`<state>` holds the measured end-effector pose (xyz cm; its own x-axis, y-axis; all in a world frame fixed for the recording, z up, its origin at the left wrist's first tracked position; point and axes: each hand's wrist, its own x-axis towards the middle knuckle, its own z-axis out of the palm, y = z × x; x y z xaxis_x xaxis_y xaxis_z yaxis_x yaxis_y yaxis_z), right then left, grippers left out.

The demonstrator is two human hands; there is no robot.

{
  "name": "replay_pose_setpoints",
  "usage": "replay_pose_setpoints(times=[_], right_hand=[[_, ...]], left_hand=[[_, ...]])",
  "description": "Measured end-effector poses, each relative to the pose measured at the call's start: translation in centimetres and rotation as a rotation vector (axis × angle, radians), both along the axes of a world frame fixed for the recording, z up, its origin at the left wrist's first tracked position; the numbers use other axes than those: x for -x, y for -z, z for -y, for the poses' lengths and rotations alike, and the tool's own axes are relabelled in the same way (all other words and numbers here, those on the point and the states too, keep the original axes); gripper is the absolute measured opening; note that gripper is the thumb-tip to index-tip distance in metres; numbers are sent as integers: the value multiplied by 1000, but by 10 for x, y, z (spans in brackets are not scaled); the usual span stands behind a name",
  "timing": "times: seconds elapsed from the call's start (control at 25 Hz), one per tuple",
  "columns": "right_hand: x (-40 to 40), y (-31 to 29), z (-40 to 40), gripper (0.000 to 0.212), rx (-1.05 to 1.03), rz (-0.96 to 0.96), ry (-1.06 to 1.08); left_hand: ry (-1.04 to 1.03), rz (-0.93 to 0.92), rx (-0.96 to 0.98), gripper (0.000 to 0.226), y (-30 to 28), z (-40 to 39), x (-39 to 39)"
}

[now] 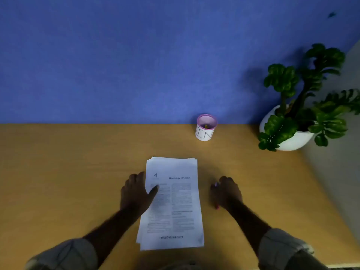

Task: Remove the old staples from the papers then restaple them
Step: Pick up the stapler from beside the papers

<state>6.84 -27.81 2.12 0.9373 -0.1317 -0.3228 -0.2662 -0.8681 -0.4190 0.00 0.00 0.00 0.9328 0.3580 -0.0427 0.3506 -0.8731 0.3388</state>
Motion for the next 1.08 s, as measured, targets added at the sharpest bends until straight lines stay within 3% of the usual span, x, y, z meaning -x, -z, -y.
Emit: replay_pose_setpoints(times=[0.28, 0.48, 0.68, 0.8, 0.96, 1.08], right_hand=[[6, 15, -3, 24, 45, -56, 118], [4, 19, -4, 21, 42, -39, 113], [2, 17, -8, 19, -118, -8, 128], [-3, 11, -15, 15, -270, -7, 150], [-7, -3, -29, 2, -536, -66, 275], [-14, -28, -44, 3, -654, -115, 326]], left_hand=[[-117, -210, 141, 73, 5, 20, 14], [-205, -262, 270, 77, -4, 37, 9], [-291, -313, 411, 84, -3, 34, 3], [-312, -294, 480, 77, 2, 27, 3], [-342, -184, 599, 36, -9, 27, -4], [-255, 8, 601, 45, -42, 20, -16]])
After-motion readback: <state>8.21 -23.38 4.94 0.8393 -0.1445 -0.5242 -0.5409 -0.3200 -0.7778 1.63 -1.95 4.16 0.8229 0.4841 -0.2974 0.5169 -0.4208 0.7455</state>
